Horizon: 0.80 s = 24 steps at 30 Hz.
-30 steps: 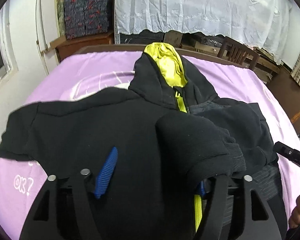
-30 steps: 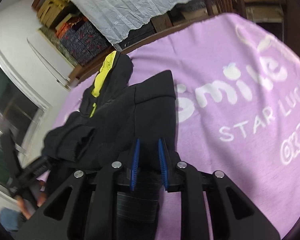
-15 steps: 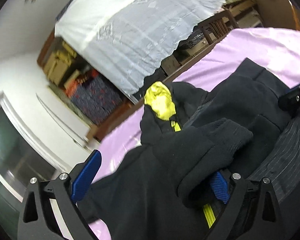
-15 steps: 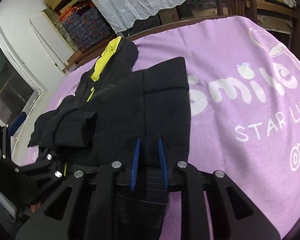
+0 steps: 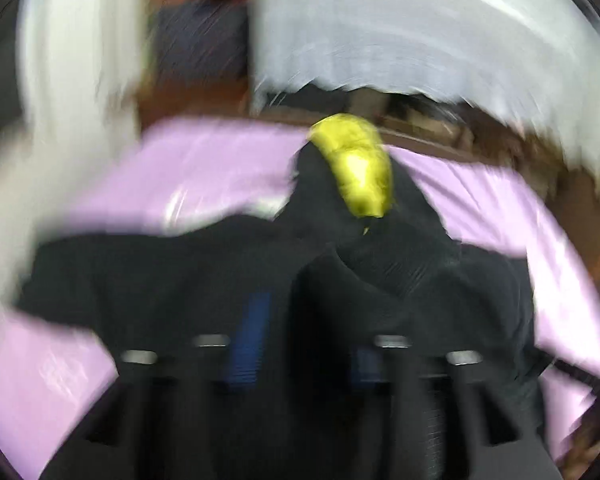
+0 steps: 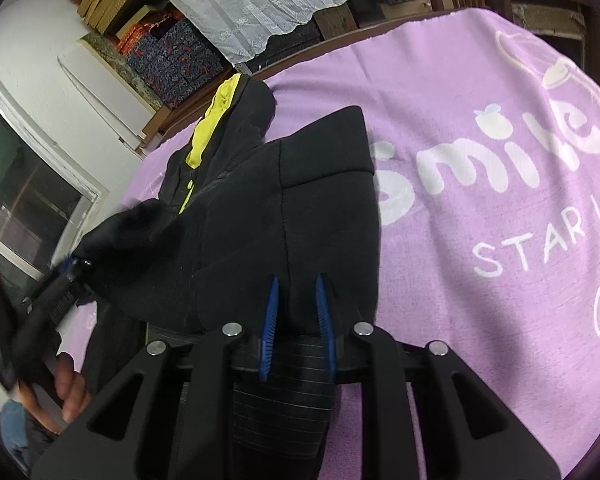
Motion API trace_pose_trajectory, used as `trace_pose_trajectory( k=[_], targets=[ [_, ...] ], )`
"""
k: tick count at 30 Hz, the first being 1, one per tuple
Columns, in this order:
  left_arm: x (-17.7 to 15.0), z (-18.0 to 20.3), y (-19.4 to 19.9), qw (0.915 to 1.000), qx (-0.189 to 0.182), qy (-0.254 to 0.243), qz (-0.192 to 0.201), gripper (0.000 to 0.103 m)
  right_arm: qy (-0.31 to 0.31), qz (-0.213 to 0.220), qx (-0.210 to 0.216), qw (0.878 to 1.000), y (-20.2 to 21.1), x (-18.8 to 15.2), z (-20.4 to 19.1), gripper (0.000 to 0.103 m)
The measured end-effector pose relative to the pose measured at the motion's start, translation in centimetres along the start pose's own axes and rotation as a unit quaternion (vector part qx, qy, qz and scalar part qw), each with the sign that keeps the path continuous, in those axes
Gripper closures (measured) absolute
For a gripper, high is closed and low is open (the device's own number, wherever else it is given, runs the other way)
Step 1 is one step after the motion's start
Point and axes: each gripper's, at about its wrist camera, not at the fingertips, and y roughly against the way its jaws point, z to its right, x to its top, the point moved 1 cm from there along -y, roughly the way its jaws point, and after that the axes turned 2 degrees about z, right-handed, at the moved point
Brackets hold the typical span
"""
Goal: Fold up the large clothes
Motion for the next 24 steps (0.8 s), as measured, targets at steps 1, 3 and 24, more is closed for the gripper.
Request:
trace_pose_trajectory(
  k=[1,3,24],
  targets=[
    [-0.2,-1.5,-0.3,0.9994,-0.013,0.029,-0.012,0.031,-0.004,-0.001,0.004,1.0,0.0,0.0,0.1,0.084],
    [-0.8,-4.0,-0.7,0.9974,-0.023,0.062,-0.03,0.031,-0.012,-0.003,0.01,1.0,0.0,0.1,0.4,0.084],
    [-1.5,-7.5,-0.2,0.9946,-0.055,0.061,-0.064,0.033,-0.007,0.026,0.011,1.0,1.5,0.2,-0.1,0.082]
  ],
)
